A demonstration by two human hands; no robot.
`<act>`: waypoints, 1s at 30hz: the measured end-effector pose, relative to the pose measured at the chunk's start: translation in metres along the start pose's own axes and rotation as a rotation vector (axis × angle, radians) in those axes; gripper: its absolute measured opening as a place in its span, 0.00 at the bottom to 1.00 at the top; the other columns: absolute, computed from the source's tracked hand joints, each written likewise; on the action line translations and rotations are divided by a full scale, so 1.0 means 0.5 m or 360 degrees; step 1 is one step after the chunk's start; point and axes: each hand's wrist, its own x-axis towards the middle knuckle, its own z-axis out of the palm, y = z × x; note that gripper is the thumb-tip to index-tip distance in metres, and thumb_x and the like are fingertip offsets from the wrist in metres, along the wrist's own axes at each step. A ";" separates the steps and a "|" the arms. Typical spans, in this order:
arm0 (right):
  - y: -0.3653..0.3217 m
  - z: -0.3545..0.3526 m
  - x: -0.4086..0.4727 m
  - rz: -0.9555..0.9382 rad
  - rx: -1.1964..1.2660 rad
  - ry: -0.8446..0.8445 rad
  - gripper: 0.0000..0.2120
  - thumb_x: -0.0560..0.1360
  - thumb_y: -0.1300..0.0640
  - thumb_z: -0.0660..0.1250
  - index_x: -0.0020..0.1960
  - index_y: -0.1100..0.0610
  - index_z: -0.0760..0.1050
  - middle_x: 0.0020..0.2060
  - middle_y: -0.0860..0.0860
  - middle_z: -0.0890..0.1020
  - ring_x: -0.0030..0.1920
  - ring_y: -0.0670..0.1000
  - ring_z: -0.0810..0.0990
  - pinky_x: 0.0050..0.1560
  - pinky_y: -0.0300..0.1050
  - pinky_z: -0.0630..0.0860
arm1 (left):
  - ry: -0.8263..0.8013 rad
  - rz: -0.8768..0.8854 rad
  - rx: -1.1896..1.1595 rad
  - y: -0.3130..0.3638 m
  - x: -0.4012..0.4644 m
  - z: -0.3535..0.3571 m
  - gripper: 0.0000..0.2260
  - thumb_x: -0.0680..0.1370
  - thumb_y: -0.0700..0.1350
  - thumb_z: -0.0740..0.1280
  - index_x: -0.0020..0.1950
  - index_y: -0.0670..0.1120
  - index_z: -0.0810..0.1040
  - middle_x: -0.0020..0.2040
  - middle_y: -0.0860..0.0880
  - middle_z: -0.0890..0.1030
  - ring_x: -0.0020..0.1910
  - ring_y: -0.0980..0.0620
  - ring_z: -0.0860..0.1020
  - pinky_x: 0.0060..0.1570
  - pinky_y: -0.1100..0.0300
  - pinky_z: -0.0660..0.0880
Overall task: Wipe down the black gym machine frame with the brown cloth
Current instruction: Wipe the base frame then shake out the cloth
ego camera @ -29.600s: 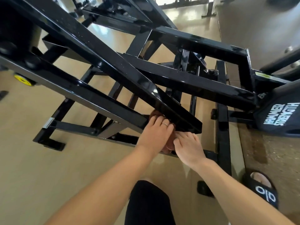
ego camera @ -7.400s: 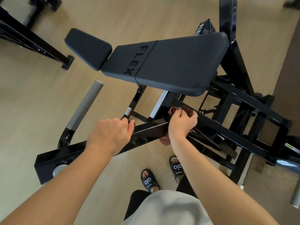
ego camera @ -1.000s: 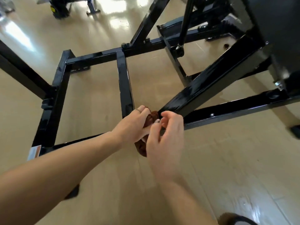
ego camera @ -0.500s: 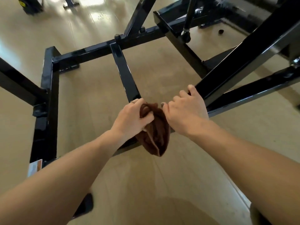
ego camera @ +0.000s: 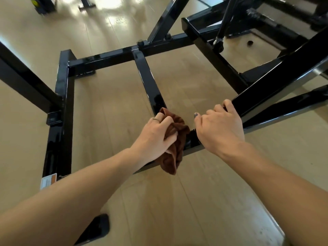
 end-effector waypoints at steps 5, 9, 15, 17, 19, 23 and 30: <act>-0.020 -0.006 -0.015 -0.0052 0.0130 0.0072 0.34 0.83 0.44 0.35 0.66 0.49 0.78 0.61 0.50 0.83 0.67 0.55 0.76 0.79 0.60 0.52 | 0.0019 -0.0382 -0.0260 -0.032 -0.055 0.009 0.19 0.77 0.69 0.58 0.65 0.64 0.70 0.65 0.56 0.67 0.64 0.47 0.70 0.66 0.46 0.72; -0.105 0.012 -0.036 -0.0449 0.0651 -0.0079 0.28 0.85 0.41 0.45 0.83 0.43 0.49 0.82 0.50 0.58 0.82 0.53 0.54 0.82 0.54 0.50 | 0.0087 -0.0523 -0.0607 -0.028 -0.049 0.003 0.21 0.78 0.68 0.50 0.69 0.68 0.70 0.69 0.57 0.67 0.70 0.54 0.65 0.70 0.57 0.64; -0.168 0.054 -0.016 -0.0447 0.0528 -0.0259 0.36 0.83 0.36 0.48 0.83 0.53 0.43 0.83 0.57 0.49 0.83 0.58 0.48 0.82 0.54 0.48 | 0.0220 -0.0717 -0.0627 -0.039 -0.061 -0.008 0.18 0.86 0.57 0.47 0.70 0.61 0.70 0.65 0.54 0.76 0.63 0.56 0.74 0.65 0.54 0.72; -0.171 0.054 0.006 -0.0449 0.0440 -0.0238 0.35 0.84 0.37 0.46 0.83 0.54 0.44 0.82 0.58 0.50 0.82 0.60 0.49 0.82 0.55 0.49 | 0.0142 -0.0828 -0.0334 -0.033 -0.062 -0.018 0.19 0.87 0.55 0.45 0.66 0.52 0.72 0.60 0.50 0.78 0.59 0.49 0.77 0.62 0.48 0.74; -0.176 0.058 0.033 -0.0427 0.0461 -0.0241 0.34 0.84 0.37 0.46 0.83 0.55 0.44 0.83 0.59 0.49 0.82 0.60 0.49 0.82 0.56 0.49 | 0.0121 -0.0928 -0.0206 -0.024 -0.061 -0.024 0.21 0.86 0.54 0.43 0.63 0.47 0.72 0.57 0.46 0.78 0.57 0.44 0.77 0.60 0.43 0.74; -0.194 0.074 0.107 -0.0369 0.0596 -0.0247 0.34 0.85 0.39 0.48 0.83 0.55 0.41 0.83 0.59 0.46 0.82 0.61 0.45 0.82 0.55 0.49 | 0.0091 -0.1035 0.0055 -0.019 -0.067 -0.009 0.17 0.87 0.49 0.46 0.66 0.47 0.71 0.62 0.45 0.78 0.59 0.43 0.78 0.56 0.43 0.77; -0.244 0.096 0.265 -0.0284 0.0755 -0.0140 0.34 0.85 0.41 0.51 0.83 0.55 0.42 0.82 0.60 0.45 0.82 0.63 0.44 0.80 0.59 0.56 | 0.0221 -0.0917 0.0300 -0.054 -0.078 0.026 0.13 0.87 0.48 0.49 0.50 0.51 0.72 0.40 0.54 0.77 0.37 0.53 0.78 0.36 0.52 0.80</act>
